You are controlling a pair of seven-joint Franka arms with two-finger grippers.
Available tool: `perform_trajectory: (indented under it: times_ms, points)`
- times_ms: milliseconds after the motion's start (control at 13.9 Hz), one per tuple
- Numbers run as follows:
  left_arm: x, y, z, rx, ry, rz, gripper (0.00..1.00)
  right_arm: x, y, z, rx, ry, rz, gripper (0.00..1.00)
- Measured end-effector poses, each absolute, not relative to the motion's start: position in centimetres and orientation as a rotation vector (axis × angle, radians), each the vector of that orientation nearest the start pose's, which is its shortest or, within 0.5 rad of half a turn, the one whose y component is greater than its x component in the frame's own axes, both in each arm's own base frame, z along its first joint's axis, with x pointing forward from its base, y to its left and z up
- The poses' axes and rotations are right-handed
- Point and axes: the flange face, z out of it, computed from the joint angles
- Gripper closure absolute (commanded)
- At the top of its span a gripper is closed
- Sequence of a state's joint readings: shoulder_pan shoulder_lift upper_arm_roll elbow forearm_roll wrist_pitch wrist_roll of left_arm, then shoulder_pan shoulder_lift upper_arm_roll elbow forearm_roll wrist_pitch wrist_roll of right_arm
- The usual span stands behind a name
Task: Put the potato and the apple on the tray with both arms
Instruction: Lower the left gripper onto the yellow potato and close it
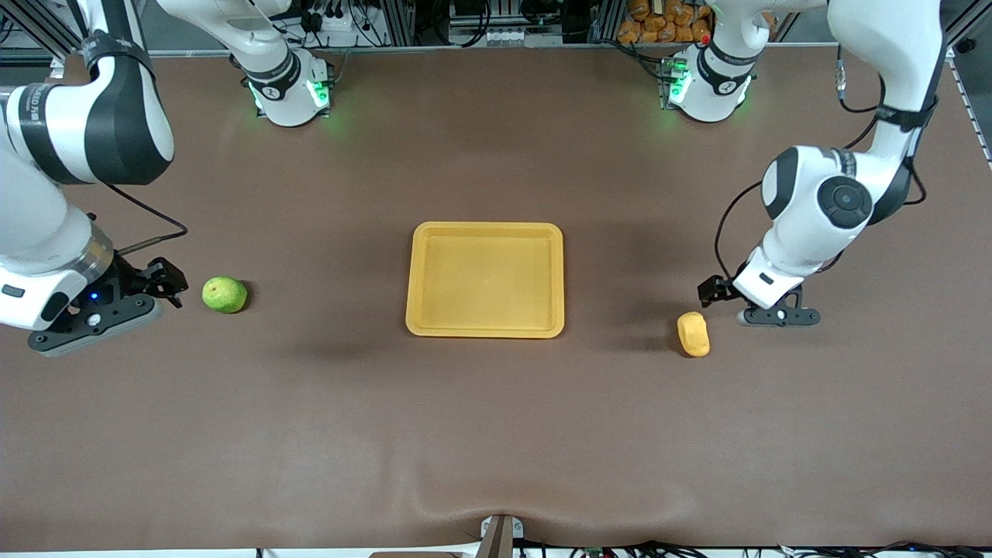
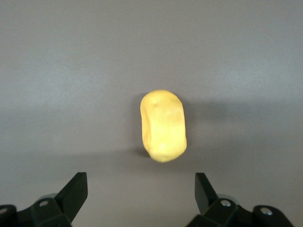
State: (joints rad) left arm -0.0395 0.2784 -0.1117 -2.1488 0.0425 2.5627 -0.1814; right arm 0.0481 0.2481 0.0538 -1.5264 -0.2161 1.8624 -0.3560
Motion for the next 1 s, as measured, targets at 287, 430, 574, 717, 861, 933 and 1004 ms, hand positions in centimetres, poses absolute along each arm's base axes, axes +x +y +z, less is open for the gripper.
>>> perform_trajectory:
  times_ms: [287,430,574,717,861,933,1004]
  points:
    - [57.8,-9.4,24.0,-3.181,-0.096,-0.232,0.0,64.6,4.9,52.5,-3.234,-0.861,-0.105,0.0]
    - [57.9,-9.6,22.7,-3.186,-0.131,-0.239,0.0,64.6,5.8,52.5,-3.233,-0.941,-0.1,0.0]
    - [58.3,-9.8,22.3,-3.189,-0.185,-0.242,0.02,64.4,7.0,52.6,-3.238,-1.018,-0.096,0.0]
    - [58.9,-10.0,21.9,-3.192,-0.208,-0.243,0.06,64.4,7.3,52.6,-3.239,-1.034,-0.094,0.0]
    - [59.3,-10.2,21.5,-3.194,-0.211,-0.242,0.1,64.5,6.8,52.4,-3.244,-1.025,-0.086,0.0]
    - [59.6,-10.2,21.4,-3.195,-0.212,-0.244,0.13,64.6,6.6,52.3,-3.245,-1.02,-0.081,0.0]
    - [59.8,-10.3,21.3,-3.196,-0.213,-0.245,0.16,64.6,6.5,52.1,-3.246,-1.018,-0.077,0.0]
